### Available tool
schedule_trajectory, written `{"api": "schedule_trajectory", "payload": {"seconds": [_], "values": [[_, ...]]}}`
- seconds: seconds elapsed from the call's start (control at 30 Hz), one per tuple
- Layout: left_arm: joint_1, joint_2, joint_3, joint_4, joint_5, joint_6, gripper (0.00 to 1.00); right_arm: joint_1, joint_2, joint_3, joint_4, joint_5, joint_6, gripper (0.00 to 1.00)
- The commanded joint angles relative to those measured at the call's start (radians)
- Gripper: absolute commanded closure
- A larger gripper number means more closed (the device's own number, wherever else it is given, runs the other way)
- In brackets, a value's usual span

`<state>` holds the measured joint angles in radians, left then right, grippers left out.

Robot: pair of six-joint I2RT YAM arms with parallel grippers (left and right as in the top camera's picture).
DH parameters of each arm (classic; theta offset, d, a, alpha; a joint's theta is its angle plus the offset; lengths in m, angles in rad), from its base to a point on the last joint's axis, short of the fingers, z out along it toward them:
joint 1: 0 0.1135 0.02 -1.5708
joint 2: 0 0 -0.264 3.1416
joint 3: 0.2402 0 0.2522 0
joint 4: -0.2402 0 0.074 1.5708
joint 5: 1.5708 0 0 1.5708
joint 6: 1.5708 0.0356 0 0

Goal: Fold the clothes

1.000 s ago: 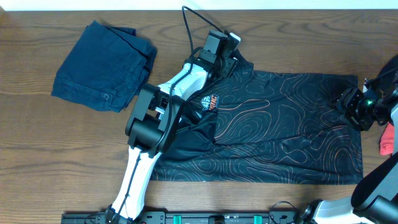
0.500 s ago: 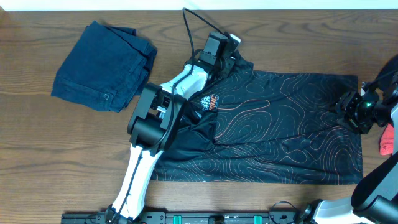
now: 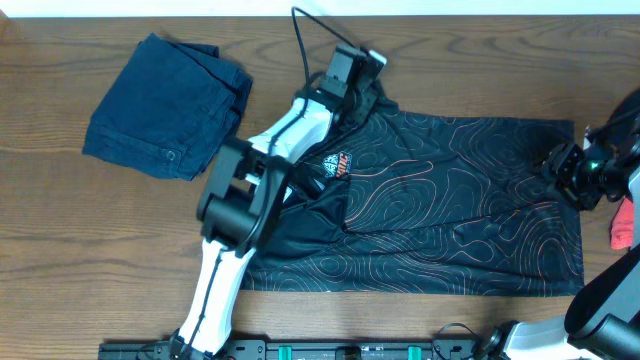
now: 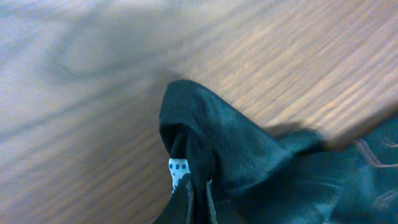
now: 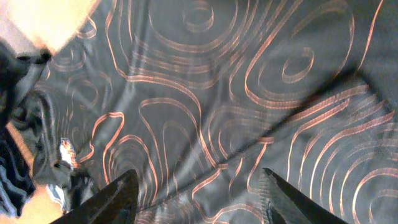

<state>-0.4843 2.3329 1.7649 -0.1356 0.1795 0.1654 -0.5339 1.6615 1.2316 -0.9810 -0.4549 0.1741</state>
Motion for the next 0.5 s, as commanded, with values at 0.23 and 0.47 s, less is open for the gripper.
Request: {"api": "schedule_trajectory", "payload": {"seconds": [0.23, 0.47], "values": [[0.009, -0.237, 0.005, -0.206, -0.009, 0.026, 0.94, 0.012, -0.001, 0.016, 0.285, -0.005, 0.005, 0.36], [0.009, -0.237, 0.005, -0.344, -0.01, 0.026, 0.93, 0.013, 0.035, 0.016, 0.501, 0.007, 0.037, 0.4]]}}
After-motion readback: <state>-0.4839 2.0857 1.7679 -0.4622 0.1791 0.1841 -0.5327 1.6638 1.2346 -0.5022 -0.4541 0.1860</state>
